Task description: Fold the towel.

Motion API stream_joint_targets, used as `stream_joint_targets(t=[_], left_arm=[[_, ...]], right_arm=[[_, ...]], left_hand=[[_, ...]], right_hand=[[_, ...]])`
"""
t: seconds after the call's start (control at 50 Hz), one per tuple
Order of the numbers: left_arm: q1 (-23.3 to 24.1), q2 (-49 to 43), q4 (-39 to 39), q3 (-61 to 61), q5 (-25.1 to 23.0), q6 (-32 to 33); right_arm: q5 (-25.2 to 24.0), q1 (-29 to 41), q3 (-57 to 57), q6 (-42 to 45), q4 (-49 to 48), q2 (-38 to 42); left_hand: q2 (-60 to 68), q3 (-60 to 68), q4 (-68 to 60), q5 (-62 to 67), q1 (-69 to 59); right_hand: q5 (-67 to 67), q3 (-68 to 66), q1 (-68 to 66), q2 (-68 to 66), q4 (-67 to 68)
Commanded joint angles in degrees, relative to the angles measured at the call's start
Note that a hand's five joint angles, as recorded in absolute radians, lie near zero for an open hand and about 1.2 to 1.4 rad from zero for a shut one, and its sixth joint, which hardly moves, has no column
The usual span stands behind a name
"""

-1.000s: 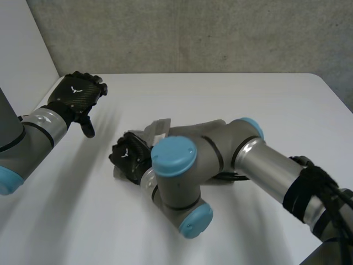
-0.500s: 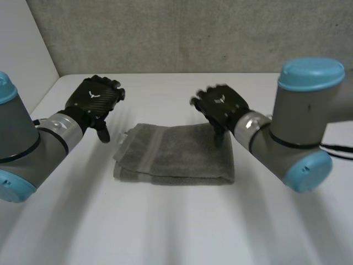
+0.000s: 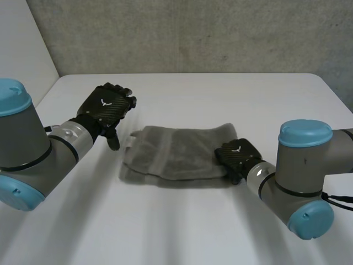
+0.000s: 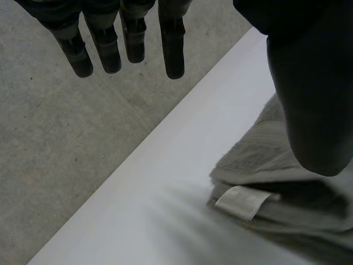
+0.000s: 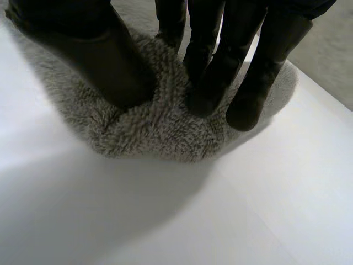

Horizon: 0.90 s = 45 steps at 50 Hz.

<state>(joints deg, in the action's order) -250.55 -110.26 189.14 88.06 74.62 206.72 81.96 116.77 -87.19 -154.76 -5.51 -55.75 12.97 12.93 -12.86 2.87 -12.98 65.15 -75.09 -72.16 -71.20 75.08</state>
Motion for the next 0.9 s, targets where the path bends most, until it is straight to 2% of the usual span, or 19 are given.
stream_joint_targets(t=[0.02,0.08,0.12,0.24,0.32,0.44,0.5,0.6,0.72,0.78,0.82,0.9], left_arm=[[0.06,0.13,0.0,0.09,0.0,0.0],[0.06,0.22,-0.08,0.09,0.0,0.0],[-0.02,0.39,-0.08,-0.08,0.0,0.0],[-0.02,0.66,0.0,-0.35,0.0,0.0],[-0.11,0.92,-0.08,-0.35,0.17,0.0],[-0.2,1.89,-0.08,0.35,0.17,-0.09],[-0.2,1.97,-0.08,0.62,0.17,-0.09],[-0.29,2.06,-0.08,1.14,0.17,-0.09],[-0.2,2.06,0.0,1.15,0.09,-0.09],[-0.2,1.97,0.0,1.06,0.09,-0.09],[-0.11,1.97,0.0,1.06,0.09,-0.09],[0.06,2.06,0.53,1.06,0.17,-0.09]], right_arm=[[5.58,-4.44,-0.61,1.39,-0.3,-4.37],[5.41,-5.5,-1.05,4.38,-0.38,-8.85],[6.02,-5.15,-0.09,10.33,0.32,-10.86],[5.94,-3.56,2.99,19.06,0.06,-10.78],[5.32,5.19,7.02,22.74,-0.03,-6.85],[5.15,13.3,11.07,26.34,-0.47,-1.65],[4.88,14.37,11.25,27.85,-0.47,-0.32],[4.0,19.02,11.34,37.31,-0.38,4.68],[3.56,19.73,10.55,41.21,-0.82,5.12],[1.54,19.9,9.5,41.21,-2.58,4.25],[-2.31,19.73,7.31,41.21,-5.99,1.8],[-6.26,19.47,3.97,41.38,-9.42,-0.14]], left_hand=[[-0.07,-0.02,-0.05,0.04,0.08],[-0.07,-0.02,-0.05,0.04,0.08],[-0.07,-0.02,-0.05,0.04,0.08],[-0.07,-0.02,-0.05,0.04,0.08],[-0.07,-0.02,-0.05,0.04,0.08],[-0.23,-0.19,0.12,-0.13,0.24],[-0.24,-0.19,0.12,-0.13,0.24],[-0.24,-0.19,0.12,-0.13,0.24],[-0.24,-0.19,0.12,-0.13,0.24],[-0.24,-0.19,0.12,-0.13,0.24],[-0.24,-0.19,0.12,-0.13,0.24],[-0.4,-0.36,0.29,-0.3,0.41]], right_hand=[[4.85,-4.91,-7.84,-8.8,4.92],[4.85,-4.91,-7.84,-8.8,4.92],[4.85,-4.91,-7.84,-8.8,4.92],[4.85,-4.91,-7.84,-8.8,4.92],[4.85,-4.91,-7.84,-8.8,4.92],[4.85,-4.91,-7.84,-8.8,4.92],[4.85,-4.91,-7.84,-8.8,4.92],[4.85,-4.91,-7.84,-8.8,4.92],[4.85,-4.91,-7.84,-8.8,4.92],[4.85,-4.91,-7.84,-8.8,4.92],[4.85,-4.91,-7.84,-8.8,4.92],[4.58,-4.63,-7.57,-8.52,4.65]])
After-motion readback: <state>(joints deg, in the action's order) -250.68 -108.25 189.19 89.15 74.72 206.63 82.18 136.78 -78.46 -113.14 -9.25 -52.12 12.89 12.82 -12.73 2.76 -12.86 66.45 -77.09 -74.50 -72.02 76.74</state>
